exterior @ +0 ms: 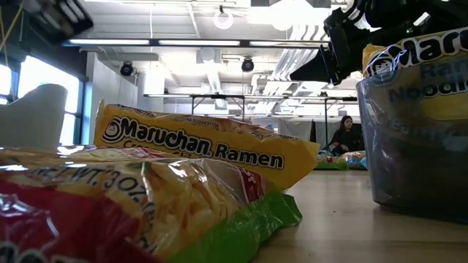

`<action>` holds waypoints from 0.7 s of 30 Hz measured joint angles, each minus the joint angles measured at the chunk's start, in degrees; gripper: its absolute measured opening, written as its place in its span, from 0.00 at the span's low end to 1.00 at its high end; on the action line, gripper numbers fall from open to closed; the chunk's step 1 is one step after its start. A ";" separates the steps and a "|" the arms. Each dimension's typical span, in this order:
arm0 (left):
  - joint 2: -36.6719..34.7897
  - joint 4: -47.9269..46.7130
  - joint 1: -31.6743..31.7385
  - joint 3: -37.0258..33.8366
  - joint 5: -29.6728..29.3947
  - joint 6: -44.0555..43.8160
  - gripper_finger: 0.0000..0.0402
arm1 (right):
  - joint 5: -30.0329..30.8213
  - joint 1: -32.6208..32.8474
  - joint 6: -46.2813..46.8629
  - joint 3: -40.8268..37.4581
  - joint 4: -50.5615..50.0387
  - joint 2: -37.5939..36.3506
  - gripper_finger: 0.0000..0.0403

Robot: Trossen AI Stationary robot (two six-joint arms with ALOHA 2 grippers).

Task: Sort Maruchan noodles
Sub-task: Put the light blue noodle pack into the transparent bin

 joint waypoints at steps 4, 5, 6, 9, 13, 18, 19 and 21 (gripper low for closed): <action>-7.35 1.43 4.72 -7.42 -6.47 -6.38 0.00 | 0.00 0.00 0.00 0.00 -0.02 0.00 0.00; -9.08 -0.99 5.98 -8.28 -8.63 -7.63 0.00 | 0.00 -0.01 0.00 0.00 -0.04 0.00 0.00; -10.65 -3.98 7.13 -8.85 -10.38 -8.84 0.00 | 0.00 0.00 0.00 0.00 -0.02 0.00 0.00; -12.95 -11.29 10.42 -9.14 -13.14 -7.92 0.01 | 0.00 0.00 0.00 0.00 -0.24 0.00 0.00; -12.54 -17.82 12.87 -9.11 -13.44 0.13 0.09 | 0.00 -0.01 0.00 0.00 -0.39 0.00 0.00; -7.62 -23.36 13.85 -9.11 -17.20 9.69 0.24 | 0.00 0.00 0.00 0.00 -0.39 0.00 0.00; -6.29 -24.20 13.87 -9.11 -18.58 11.02 0.27 | 0.00 -0.01 0.00 0.00 -0.41 0.00 0.00; -3.68 -24.53 13.92 -9.11 -21.21 10.73 0.34 | 0.00 0.00 0.01 0.00 -0.40 0.00 0.00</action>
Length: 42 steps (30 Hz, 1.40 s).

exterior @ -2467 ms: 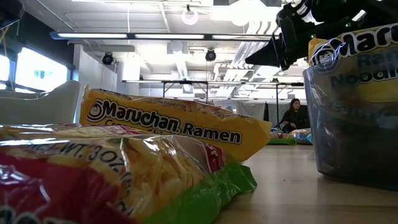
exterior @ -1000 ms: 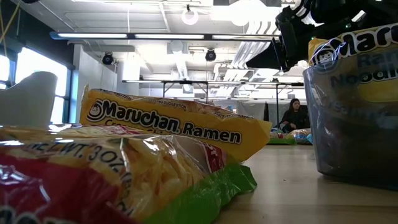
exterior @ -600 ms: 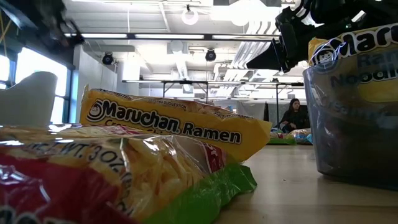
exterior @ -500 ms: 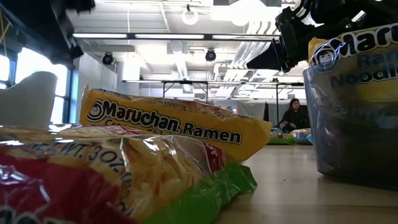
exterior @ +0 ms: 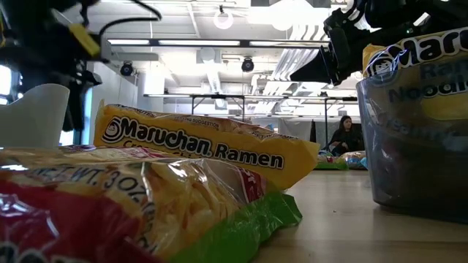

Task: Sort Maruchan noodles
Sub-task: Put the light blue noodle pack into the transparent bin

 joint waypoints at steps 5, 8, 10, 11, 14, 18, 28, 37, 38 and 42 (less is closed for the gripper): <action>5.86 -0.25 0.02 0.02 -3.63 -1.10 0.47 | 0.00 -0.02 0.01 0.00 -0.01 0.00 0.00; 9.09 -0.22 0.02 0.02 -5.95 -1.63 0.51 | 0.00 0.00 0.00 0.00 0.01 0.00 0.00; 11.33 0.05 0.01 0.02 -8.95 -1.25 0.53 | 0.00 0.00 -0.01 0.00 -0.01 0.00 0.00; 12.42 0.16 0.02 0.02 -10.34 -1.04 0.53 | 0.00 0.00 0.00 0.00 -0.01 0.00 0.00; 15.86 0.47 0.31 0.07 -15.31 -0.14 0.53 | 0.00 0.00 0.01 0.00 -0.03 0.00 0.00; 20.14 0.40 1.97 0.07 -16.94 0.30 0.49 | 0.00 0.00 0.08 0.00 -0.47 0.00 0.00; 22.83 -0.29 4.85 3.27 -17.91 6.63 0.05 | -0.87 -0.02 0.47 0.00 -0.53 0.00 0.00; 16.45 -0.21 11.77 12.78 -9.79 12.41 0.00 | -1.35 1.44 1.98 0.09 -0.25 0.00 0.15; 15.75 -0.08 12.89 13.91 -8.07 12.43 0.00 | -1.38 1.94 1.97 0.09 0.13 0.00 0.19; 13.31 3.55 17.95 17.58 1.22 12.86 0.00 | -1.36 4.18 1.96 0.14 3.22 0.40 0.36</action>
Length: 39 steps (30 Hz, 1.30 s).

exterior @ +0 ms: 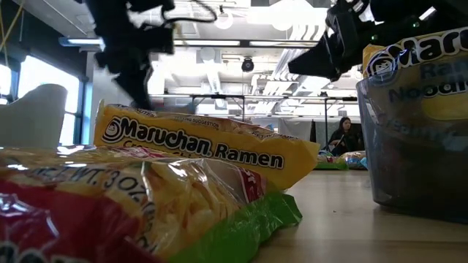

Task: Sort Maruchan noodles
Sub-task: Put the light blue noodle pack into the transparent bin

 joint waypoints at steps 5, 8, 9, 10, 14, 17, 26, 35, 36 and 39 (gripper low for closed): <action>-1.49 4.41 5.58 3.47 9.83 1.74 0.00 | 0.00 1.61 -0.03 2.42 1.19 2.81 0.52; -1.54 6.66 7.71 5.31 13.97 4.07 0.00 | -0.63 1.68 -0.02 7.35 -3.09 6.30 0.57; -1.54 7.58 8.16 5.66 15.17 4.63 0.00 | -1.11 1.66 -0.01 9.46 -4.98 7.74 0.58; -1.53 8.61 8.59 5.94 16.42 5.10 0.00 | -1.93 1.49 -0.04 11.79 -7.15 9.11 0.59; -1.52 11.76 9.81 6.11 20.67 5.61 0.00 | -6.25 -0.30 -1.24 20.62 -16.55 13.74 0.60; -1.52 13.15 10.48 6.11 22.26 5.92 0.00 | -10.81 -1.92 -2.28 25.97 -20.40 17.13 0.60; -1.52 17.44 10.45 6.11 25.63 7.12 0.00 | -25.35 -6.38 -3.54 34.99 -24.14 25.82 0.60; -1.54 18.62 10.87 6.11 25.27 7.95 0.00 | -25.37 -6.88 -6.56 36.03 -24.91 27.05 0.60; -1.54 18.66 11.10 6.11 25.15 7.71 0.00 | -23.84 -6.83 -6.84 36.04 -25.07 26.29 0.60; -1.54 19.15 12.00 6.11 25.73 7.57 0.00 | -21.49 -6.53 -8.85 36.18 -24.70 24.45 0.60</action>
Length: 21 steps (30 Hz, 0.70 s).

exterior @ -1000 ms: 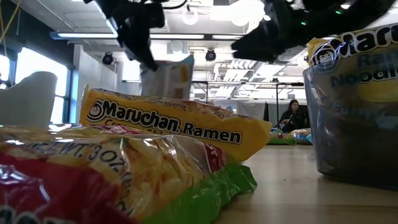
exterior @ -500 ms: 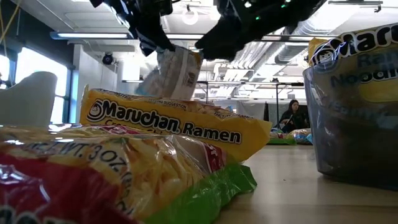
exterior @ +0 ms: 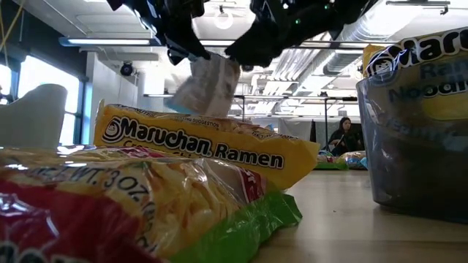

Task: Sort Maruchan noodles
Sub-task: Put the light blue noodle pack into the transparent bin

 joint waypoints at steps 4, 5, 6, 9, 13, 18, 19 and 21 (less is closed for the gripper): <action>0.00 1.94 1.32 0.02 3.57 -0.02 0.00 | -2.15 0.54 -1.86 -0.02 -0.53 -0.13 0.60; 0.00 2.33 1.59 0.02 4.21 -0.04 0.00 | -2.77 0.62 -2.17 -0.02 -0.39 -0.03 0.60; 0.00 2.62 1.86 0.02 5.01 -0.04 0.00 | -3.01 0.73 -2.36 -0.02 -0.14 0.14 0.60; 0.00 3.16 2.25 0.02 6.56 -0.46 0.00 | -2.93 0.87 -3.18 -0.02 -0.40 0.24 0.60; 0.00 4.29 2.25 0.02 7.95 -0.64 0.00 | -3.50 0.83 -4.04 -0.02 -0.52 0.24 0.60; 0.02 5.10 2.23 0.02 9.38 -1.16 0.00 | -7.12 0.80 -3.66 -0.04 -1.58 0.81 0.60; 0.04 5.52 2.25 0.02 9.57 -1.40 0.00 | -7.38 0.80 -3.22 -0.04 -1.69 0.94 0.60; 0.04 6.31 2.25 0.02 9.84 -1.60 0.00 | -7.95 0.80 -3.15 -0.02 -1.85 1.30 0.60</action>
